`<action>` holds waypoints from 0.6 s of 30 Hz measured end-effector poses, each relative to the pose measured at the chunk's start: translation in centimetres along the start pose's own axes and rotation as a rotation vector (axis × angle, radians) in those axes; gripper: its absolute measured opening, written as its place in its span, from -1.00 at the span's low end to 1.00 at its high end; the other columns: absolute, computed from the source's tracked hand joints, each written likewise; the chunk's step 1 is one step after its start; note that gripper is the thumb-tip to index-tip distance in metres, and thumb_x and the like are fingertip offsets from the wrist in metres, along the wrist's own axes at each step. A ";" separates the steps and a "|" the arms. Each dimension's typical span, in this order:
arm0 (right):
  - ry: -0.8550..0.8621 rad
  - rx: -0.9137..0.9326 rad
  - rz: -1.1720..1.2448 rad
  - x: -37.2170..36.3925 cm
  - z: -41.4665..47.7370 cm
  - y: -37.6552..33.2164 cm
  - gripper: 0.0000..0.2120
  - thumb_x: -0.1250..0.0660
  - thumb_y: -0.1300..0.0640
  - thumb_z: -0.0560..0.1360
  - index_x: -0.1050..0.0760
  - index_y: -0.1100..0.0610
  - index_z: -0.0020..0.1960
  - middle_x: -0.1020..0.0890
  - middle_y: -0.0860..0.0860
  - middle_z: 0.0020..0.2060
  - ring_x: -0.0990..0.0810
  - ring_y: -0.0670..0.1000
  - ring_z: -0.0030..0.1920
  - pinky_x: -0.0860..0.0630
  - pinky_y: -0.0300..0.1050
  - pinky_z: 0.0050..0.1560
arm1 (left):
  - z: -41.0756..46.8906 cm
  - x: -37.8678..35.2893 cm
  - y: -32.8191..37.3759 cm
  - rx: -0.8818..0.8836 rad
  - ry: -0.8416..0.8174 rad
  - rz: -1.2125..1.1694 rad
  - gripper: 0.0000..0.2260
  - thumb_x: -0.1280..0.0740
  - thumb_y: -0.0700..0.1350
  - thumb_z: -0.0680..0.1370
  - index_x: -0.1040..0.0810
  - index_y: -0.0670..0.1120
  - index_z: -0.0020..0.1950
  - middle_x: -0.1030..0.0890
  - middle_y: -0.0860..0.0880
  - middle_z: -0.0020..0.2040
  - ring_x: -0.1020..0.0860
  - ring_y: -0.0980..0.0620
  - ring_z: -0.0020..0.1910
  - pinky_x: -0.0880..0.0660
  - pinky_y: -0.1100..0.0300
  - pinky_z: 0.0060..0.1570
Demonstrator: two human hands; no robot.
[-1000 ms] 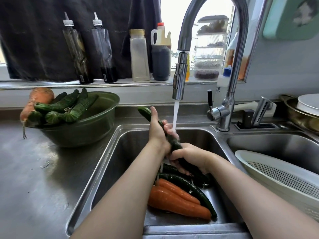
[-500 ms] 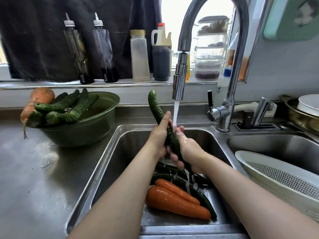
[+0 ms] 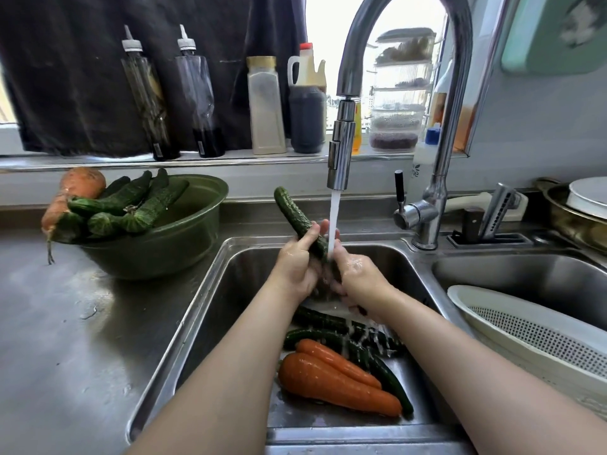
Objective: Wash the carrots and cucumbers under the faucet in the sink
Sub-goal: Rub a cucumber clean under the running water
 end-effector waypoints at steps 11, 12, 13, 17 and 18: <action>-0.220 -0.126 0.033 -3.7 -0.2 1.1 -0.46 -0.15 -0.36 0.62 -0.50 0.09 -0.17 -0.46 0.07 -0.41 -0.32 -0.04 -0.56 -0.24 -0.24 -0.52 | 0.2 2.7 1.1 -0.023 0.339 -0.219 -0.51 -0.27 0.35 0.58 -0.32 -0.01 -0.29 -0.36 0.08 -0.50 -0.29 0.09 -0.59 -0.33 0.22 -0.43; -0.189 -0.068 -0.028 -3.5 0.0 0.8 -0.49 -0.17 -0.33 0.62 -0.48 0.10 -0.14 -0.47 0.07 -0.39 -0.37 -0.03 -0.53 -0.28 -0.22 -0.51 | 0.2 2.6 1.4 -0.048 0.340 -0.225 -0.48 -0.21 0.38 0.59 -0.32 -0.03 -0.27 -0.37 0.06 -0.50 -0.30 0.08 -0.60 -0.32 0.22 -0.45; -0.142 -0.026 -0.107 -3.1 0.2 0.5 -0.54 -0.20 -0.31 0.62 -0.47 0.11 -0.06 -0.52 0.06 -0.32 -0.45 -0.03 -0.46 -0.33 -0.20 -0.48 | 0.3 2.5 1.5 -0.068 0.349 -0.204 -0.46 -0.16 0.39 0.60 -0.32 -0.05 -0.27 -0.37 0.04 -0.50 -0.31 0.06 -0.61 -0.33 0.24 -0.47; 0.079 0.065 -0.340 -0.6 1.1 0.3 -0.64 -0.20 -0.22 0.64 -0.50 0.07 0.03 -0.64 0.03 -0.05 -0.59 0.08 -0.01 -0.44 -0.04 -0.08 | 0.5 2.3 0.7 -0.083 0.322 -0.079 -0.53 -0.14 0.22 0.70 -0.43 -0.16 -0.14 -0.53 -0.09 -0.30 -0.50 0.00 -0.45 -0.52 0.15 -0.42; 0.109 0.081 -0.355 0.0 1.3 0.2 -0.60 -0.15 -0.23 0.65 -0.52 0.06 -0.09 -0.65 0.03 -0.13 -0.60 0.10 -0.06 -0.48 0.01 -0.05 | 0.8 2.0 0.2 -0.075 0.279 -0.053 -0.60 -0.16 0.14 0.72 -0.48 -0.19 -0.01 -0.59 -0.15 -0.14 -0.57 -0.05 -0.31 -0.60 0.08 -0.29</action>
Point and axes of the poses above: each hand's wrist, its own z-axis towards the middle knuckle, its own x-axis out of the back of the hand, y = z × x, the point moved 9 cm from there along z, towards the middle knuckle
